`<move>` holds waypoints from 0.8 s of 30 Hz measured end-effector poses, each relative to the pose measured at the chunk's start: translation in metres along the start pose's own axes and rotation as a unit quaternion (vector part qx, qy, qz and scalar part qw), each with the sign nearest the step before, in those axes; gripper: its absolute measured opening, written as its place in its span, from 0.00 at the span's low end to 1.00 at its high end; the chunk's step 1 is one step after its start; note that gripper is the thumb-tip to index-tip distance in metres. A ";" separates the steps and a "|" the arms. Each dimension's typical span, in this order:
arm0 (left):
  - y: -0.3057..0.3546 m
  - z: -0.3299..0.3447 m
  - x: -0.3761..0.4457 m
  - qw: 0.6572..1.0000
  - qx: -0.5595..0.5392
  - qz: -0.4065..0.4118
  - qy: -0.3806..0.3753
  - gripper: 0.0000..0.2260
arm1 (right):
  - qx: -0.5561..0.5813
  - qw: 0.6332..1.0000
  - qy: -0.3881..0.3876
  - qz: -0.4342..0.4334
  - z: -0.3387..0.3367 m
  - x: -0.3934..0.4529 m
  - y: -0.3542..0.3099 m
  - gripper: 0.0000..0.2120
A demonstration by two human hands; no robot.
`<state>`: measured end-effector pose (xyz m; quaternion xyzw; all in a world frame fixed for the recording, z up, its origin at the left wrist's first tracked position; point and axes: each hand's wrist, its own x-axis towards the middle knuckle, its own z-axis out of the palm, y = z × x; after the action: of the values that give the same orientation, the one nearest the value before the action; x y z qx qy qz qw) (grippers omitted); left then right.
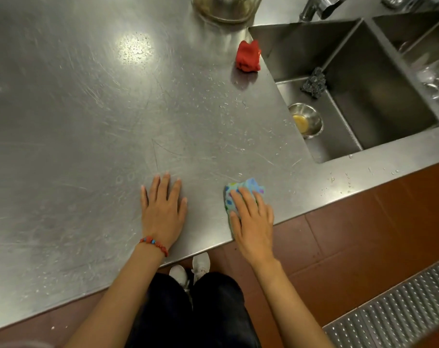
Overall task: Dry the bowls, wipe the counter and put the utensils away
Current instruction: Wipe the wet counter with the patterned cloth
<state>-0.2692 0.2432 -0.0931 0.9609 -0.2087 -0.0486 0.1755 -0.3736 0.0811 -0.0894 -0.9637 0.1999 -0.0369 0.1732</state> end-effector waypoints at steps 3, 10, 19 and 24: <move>0.007 0.002 0.004 1.000 -0.007 -0.014 0.013 0.19 | -0.032 0.994 -0.023 -0.097 -0.008 -0.001 0.018 0.20; 0.031 0.006 0.026 1.000 -0.017 0.002 0.012 0.19 | -0.007 0.994 0.050 0.100 -0.033 0.062 0.088 0.20; 0.072 0.022 0.081 1.000 -0.002 -0.007 0.021 0.18 | -0.031 0.999 0.000 -0.022 -0.039 0.098 0.100 0.22; 0.087 0.030 0.099 0.999 0.012 -0.044 0.022 0.18 | -0.042 0.999 0.003 -0.004 -0.041 0.206 0.112 0.21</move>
<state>-0.2173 0.1179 -0.0916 0.9719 -0.1631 -0.0325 0.1667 -0.2321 -0.1101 -0.0897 -0.9708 0.1980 -0.0318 0.1314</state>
